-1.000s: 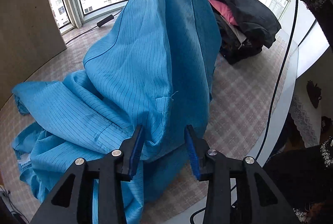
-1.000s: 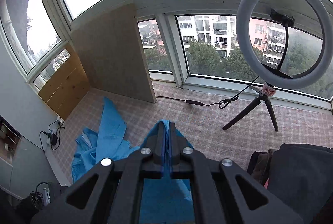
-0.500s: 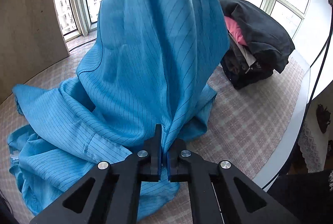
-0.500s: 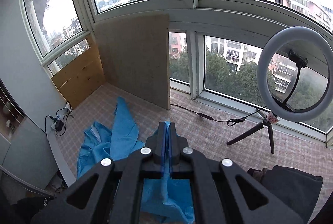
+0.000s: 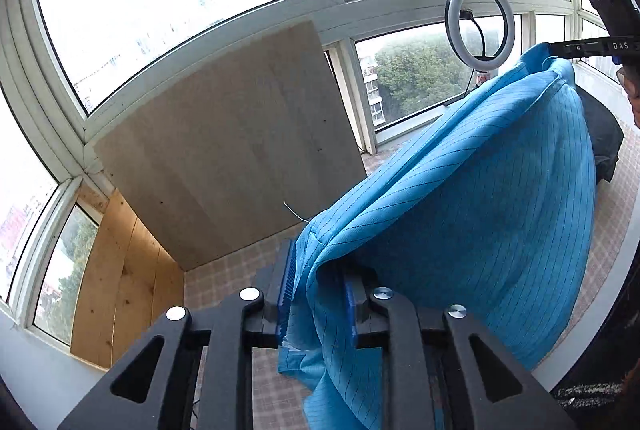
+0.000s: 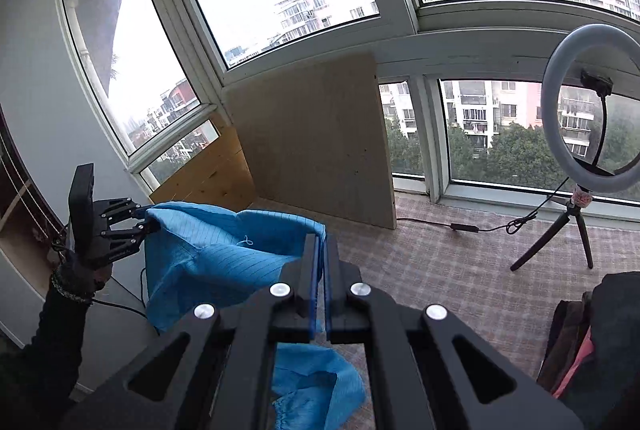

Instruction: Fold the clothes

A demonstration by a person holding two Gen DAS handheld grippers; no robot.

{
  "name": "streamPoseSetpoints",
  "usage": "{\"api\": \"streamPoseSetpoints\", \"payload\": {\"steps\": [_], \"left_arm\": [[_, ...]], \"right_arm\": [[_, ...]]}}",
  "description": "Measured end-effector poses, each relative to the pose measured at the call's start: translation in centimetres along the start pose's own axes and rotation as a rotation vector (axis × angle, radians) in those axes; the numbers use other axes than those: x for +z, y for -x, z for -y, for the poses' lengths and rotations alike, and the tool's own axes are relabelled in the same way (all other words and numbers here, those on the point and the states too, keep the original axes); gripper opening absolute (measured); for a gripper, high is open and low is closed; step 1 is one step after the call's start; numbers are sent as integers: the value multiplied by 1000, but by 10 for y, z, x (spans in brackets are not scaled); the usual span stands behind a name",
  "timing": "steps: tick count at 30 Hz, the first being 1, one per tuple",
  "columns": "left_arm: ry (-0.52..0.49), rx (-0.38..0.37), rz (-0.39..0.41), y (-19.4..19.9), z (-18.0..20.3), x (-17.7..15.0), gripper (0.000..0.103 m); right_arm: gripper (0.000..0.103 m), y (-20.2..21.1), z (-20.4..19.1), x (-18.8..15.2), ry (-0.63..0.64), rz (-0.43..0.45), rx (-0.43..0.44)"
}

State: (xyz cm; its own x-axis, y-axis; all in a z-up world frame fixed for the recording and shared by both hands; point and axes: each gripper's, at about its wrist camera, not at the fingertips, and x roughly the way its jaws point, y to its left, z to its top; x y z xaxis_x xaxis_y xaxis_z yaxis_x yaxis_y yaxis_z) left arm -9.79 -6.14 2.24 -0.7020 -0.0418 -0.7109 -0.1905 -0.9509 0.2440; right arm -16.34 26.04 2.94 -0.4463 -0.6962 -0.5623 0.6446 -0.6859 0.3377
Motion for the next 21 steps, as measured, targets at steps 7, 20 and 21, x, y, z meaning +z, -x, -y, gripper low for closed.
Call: {"api": "streamPoseSetpoints", "payload": {"steps": [7,20,21], "left_arm": [[-32,-76,-228,-118,1,-47,26],[6,-163,-176,-61,77,-89,46],[-5,-157,-201,-69,86,-92,46]], "right_arm": [[2,-57,38,-37,-153,-113,-139],[50,-150,121,-128,-122,-385,-245],[50,-166,135,-140,-159,-401,-233]]}}
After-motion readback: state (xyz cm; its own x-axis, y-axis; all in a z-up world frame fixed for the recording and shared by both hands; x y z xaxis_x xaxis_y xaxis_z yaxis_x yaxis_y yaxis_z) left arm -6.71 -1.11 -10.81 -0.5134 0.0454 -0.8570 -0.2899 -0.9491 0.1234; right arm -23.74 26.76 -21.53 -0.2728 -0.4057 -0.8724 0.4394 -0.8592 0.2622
